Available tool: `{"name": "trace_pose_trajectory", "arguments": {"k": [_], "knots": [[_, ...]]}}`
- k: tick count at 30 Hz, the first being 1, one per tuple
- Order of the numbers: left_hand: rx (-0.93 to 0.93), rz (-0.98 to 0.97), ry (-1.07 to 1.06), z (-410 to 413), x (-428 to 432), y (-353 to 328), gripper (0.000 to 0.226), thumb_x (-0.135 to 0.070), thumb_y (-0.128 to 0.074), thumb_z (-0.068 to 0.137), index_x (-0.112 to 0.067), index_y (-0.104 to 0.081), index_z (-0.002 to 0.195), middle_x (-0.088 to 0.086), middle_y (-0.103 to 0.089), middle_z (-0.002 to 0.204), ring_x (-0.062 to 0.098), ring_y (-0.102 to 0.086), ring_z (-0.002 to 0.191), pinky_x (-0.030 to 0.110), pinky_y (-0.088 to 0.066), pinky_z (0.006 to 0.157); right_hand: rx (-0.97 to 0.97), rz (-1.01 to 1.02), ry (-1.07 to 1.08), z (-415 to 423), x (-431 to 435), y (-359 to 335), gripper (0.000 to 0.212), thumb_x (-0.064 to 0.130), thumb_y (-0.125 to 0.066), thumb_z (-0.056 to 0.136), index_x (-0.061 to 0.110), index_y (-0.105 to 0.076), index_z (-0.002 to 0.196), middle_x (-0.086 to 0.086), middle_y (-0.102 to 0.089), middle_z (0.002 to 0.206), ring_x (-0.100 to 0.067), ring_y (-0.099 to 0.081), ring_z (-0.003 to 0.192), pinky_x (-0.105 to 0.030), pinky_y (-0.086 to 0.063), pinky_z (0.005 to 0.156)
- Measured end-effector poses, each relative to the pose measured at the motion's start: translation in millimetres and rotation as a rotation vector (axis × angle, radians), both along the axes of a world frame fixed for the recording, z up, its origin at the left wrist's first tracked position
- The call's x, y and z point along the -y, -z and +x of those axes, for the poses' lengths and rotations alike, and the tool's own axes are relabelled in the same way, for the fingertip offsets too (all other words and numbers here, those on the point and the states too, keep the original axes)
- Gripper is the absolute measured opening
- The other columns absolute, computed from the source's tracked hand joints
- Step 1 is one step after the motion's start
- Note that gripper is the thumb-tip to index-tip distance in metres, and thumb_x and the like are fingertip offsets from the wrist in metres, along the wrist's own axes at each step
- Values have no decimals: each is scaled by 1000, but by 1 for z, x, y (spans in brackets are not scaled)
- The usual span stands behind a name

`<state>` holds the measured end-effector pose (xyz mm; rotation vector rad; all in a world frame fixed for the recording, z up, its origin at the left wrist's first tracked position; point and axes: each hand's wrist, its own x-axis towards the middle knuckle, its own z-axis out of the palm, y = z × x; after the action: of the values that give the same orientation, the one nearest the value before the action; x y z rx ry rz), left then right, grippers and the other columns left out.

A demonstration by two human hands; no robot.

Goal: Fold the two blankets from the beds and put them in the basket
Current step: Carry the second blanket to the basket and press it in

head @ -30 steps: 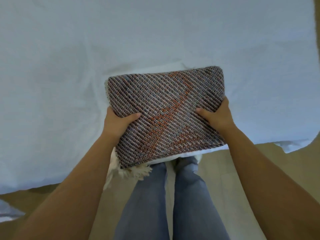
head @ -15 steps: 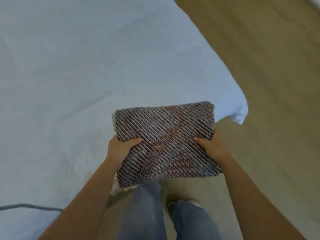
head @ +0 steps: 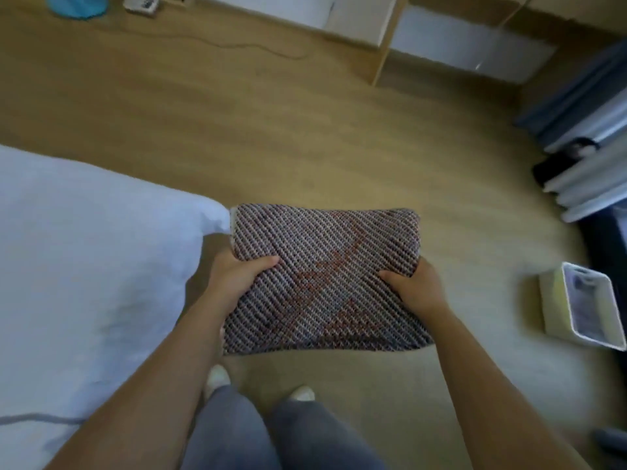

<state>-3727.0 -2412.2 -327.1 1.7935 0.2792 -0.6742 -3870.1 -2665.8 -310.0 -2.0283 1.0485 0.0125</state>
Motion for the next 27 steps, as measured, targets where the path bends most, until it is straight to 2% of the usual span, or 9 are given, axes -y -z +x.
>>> {"name": "trace_pose_trajectory", "arguments": {"k": [3, 6, 13, 16, 18, 20, 24, 27], "knots": [[-9, -33, 198, 1, 93, -10, 58, -31, -85, 58, -17, -63, 109, 3, -69, 105, 21, -65, 88, 39, -52, 88, 26, -29, 190, -45, 61, -8, 46, 34, -73, 77, 14, -59, 116, -6, -67, 113, -27, -63, 99, -26, -42, 76], [-3, -62, 388, -4, 185, -16, 55, -26, -83, 65, -15, -59, 113, 3, -66, 105, 22, -63, 89, 36, -50, 85, 30, -42, 377, -91, 111, -13, 47, 36, -74, 75, 15, -60, 114, -6, -68, 111, -26, -63, 98, -25, -42, 75], [35, -106, 762, -23, 388, -32, 40, -23, -80, 70, -18, -58, 104, 3, -63, 97, 21, -62, 81, 32, -49, 79, 77, -41, 754, -166, 213, -20, 39, 32, -76, 71, 20, -64, 107, 2, -68, 99, -16, -61, 89, -26, -44, 78], [47, -113, 909, -30, 474, -38, 36, -22, -79, 72, -18, -57, 100, 5, -64, 97, 19, -62, 76, 31, -49, 76, 119, -29, 904, -181, 252, -25, 40, 31, -76, 72, 21, -63, 108, 0, -67, 105, -16, -61, 91, -32, -49, 85], [42, -101, 1033, -40, 527, -40, 38, -22, -79, 72, -14, -59, 104, 8, -66, 103, 23, -64, 84, 34, -50, 81, 123, -30, 1026, -193, 272, -28, 39, 30, -76, 72, 21, -63, 108, -3, -68, 109, -21, -63, 98, -42, -51, 91], [33, -95, 1145, -53, 579, -43, 45, -22, -79, 71, -11, -59, 109, 11, -66, 109, 26, -64, 92, 39, -51, 88, 129, -43, 1139, -204, 291, -31, 41, 30, -77, 72, 20, -63, 109, -4, -68, 110, -24, -63, 101, -44, -51, 92], [52, -85, 1308, -87, 664, -51, 56, -23, -80, 70, -7, -55, 117, 13, -64, 114, 29, -63, 99, 45, -49, 94, 187, -34, 1327, -225, 322, -27, 45, 27, -78, 71, 16, -61, 110, -3, -67, 110, -22, -62, 99, -38, -50, 90], [55, -94, 1417, -119, 723, -49, 46, -19, -79, 71, -10, -57, 110, 13, -65, 111, 26, -63, 94, 40, -50, 92, 237, -34, 1461, -244, 353, -18, 44, 25, -79, 70, 16, -61, 109, -2, -66, 107, -22, -62, 98, -34, -48, 88]]}}
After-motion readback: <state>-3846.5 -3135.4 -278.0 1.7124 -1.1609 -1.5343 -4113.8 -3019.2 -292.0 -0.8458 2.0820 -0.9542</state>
